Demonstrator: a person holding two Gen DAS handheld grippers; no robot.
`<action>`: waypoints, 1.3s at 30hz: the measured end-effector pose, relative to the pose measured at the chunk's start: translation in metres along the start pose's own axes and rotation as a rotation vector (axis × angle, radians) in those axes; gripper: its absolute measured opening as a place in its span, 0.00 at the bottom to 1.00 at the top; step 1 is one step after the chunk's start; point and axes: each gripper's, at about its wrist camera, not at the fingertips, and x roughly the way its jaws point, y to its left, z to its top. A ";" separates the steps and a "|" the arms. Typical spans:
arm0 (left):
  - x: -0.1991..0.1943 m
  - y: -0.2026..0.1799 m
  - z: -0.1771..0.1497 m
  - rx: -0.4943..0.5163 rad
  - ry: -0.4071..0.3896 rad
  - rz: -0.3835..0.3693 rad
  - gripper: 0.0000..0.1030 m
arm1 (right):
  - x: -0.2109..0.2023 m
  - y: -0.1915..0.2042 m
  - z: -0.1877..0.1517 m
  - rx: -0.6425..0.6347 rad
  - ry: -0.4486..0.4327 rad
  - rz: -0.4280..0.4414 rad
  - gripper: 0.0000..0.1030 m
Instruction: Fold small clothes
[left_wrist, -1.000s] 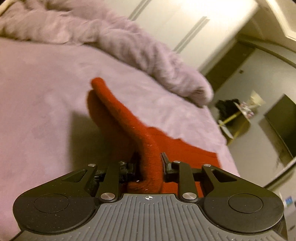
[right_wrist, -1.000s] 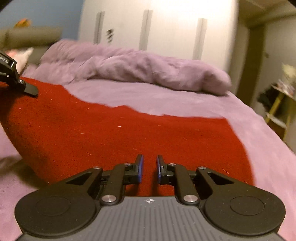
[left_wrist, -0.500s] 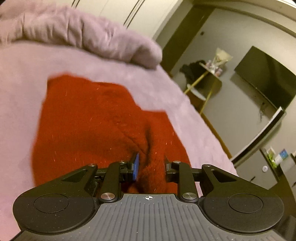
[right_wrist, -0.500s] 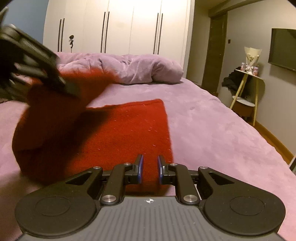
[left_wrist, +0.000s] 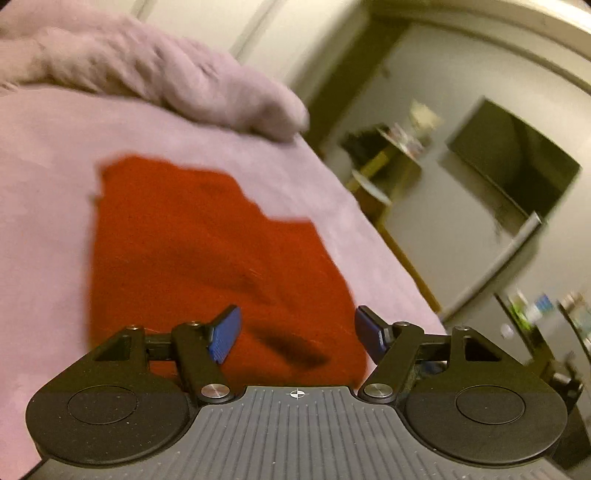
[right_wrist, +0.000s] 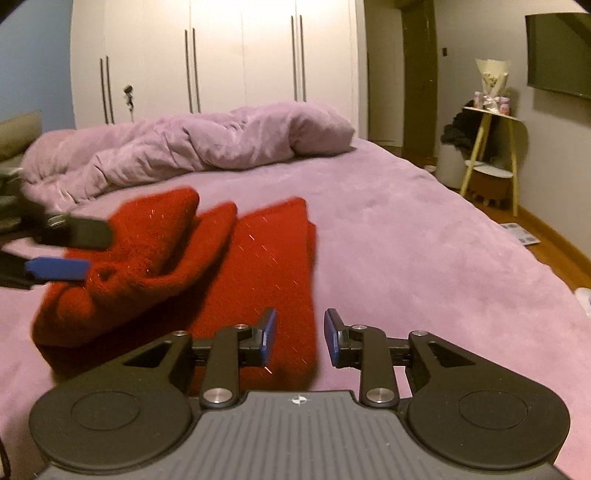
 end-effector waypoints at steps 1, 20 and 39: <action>-0.011 0.012 0.003 -0.027 -0.029 0.043 0.71 | -0.001 0.004 0.006 -0.006 -0.013 0.016 0.27; 0.019 0.104 0.004 -0.245 0.078 0.179 0.74 | 0.104 0.051 0.039 0.170 0.267 0.449 0.20; 0.051 0.069 -0.013 -0.136 0.144 0.157 0.84 | 0.101 -0.013 0.036 0.244 0.211 0.393 0.61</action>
